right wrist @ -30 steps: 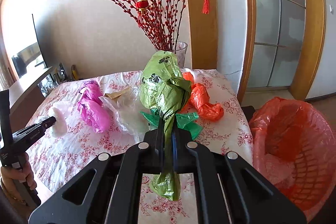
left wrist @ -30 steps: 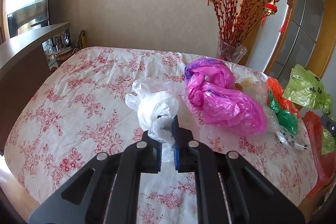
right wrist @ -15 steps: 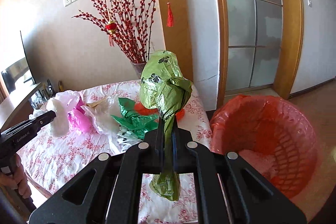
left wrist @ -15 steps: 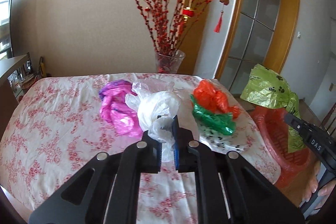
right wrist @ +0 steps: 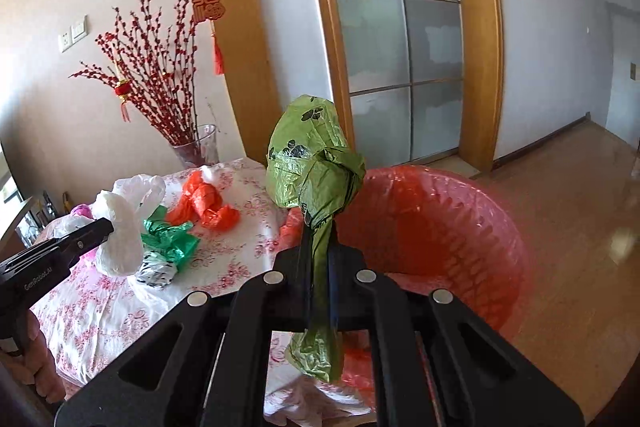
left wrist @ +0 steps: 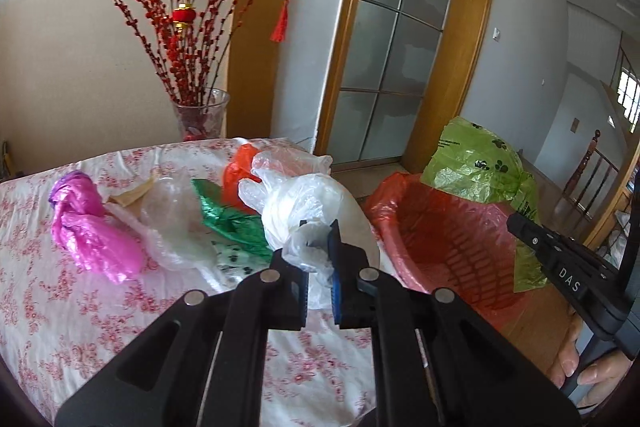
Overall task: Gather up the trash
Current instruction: 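Drop the green bag and white bag into the red basket with both grippers, then grasp the pink plastic bag on the bed with the left gripper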
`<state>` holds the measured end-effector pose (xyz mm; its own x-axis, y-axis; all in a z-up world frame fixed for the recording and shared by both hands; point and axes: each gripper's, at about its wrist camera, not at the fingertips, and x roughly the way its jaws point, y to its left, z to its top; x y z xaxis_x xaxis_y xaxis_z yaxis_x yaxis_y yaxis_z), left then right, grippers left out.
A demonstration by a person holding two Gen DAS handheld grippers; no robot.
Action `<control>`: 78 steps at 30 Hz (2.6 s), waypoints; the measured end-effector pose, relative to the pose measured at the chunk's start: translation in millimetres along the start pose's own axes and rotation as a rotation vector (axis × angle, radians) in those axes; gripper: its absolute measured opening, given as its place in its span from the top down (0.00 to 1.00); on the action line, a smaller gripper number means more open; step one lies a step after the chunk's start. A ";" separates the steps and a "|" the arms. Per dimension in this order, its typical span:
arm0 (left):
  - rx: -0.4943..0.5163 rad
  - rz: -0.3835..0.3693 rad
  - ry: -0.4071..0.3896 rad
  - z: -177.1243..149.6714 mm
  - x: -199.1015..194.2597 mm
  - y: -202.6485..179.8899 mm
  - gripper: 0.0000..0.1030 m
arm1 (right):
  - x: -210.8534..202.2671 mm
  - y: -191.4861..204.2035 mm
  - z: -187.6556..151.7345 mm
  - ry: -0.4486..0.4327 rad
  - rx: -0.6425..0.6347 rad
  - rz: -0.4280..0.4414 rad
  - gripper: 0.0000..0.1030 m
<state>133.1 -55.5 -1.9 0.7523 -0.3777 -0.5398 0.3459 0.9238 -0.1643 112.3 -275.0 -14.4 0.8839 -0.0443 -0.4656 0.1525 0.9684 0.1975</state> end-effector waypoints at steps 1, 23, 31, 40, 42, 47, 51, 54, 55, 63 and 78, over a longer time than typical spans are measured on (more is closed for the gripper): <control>0.006 -0.015 0.002 0.4 2.6 -6.3 0.90 | -0.8 -6.4 -0.7 0.000 0.013 -0.009 0.94; 0.087 -0.212 0.082 -0.9 72.5 -95.3 0.90 | -6.7 -77.1 6.0 -0.026 0.128 -0.084 0.94; 0.098 -0.229 0.099 -2.4 87.3 -108.6 0.87 | -0.3 -81.6 9.4 -0.020 0.138 -0.083 0.93; 0.066 -0.183 0.118 -9.1 98.4 -96.7 0.64 | 7.3 -87.0 3.1 0.002 0.139 -0.115 0.69; 0.060 -0.158 0.107 -10.6 92.5 -90.8 0.58 | 6.8 -87.8 0.2 0.005 0.143 -0.119 0.65; 0.073 -0.056 0.067 -18.6 71.4 -74.2 0.49 | 8.7 -79.8 -4.0 0.015 0.121 -0.114 0.63; 0.070 0.005 0.048 -25.4 55.5 -57.9 0.46 | 10.8 -65.1 -5.5 0.023 0.088 -0.083 0.63; 0.057 0.048 0.038 -27.8 43.8 -40.8 0.46 | 12.3 -53.3 -5.7 0.029 0.071 -0.057 0.63; 0.047 0.059 0.032 -28.5 39.3 -34.2 0.46 | 13.1 -48.4 -5.9 0.032 0.064 -0.049 0.63; -0.042 0.183 -0.012 -25.3 2.2 28.3 0.44 | 21.4 -10.9 -10.6 0.062 -0.007 0.011 0.63; -0.299 0.501 0.107 7.0 16.3 204.2 0.39 | 37.8 52.6 -20.5 0.113 -0.123 0.099 0.63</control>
<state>219.9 126.5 -38.5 0.7171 0.1028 -0.6893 -0.2212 0.9715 -0.0852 144.6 -220.8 -39.3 0.8358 0.0739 -0.5440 0.0058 0.9896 0.1434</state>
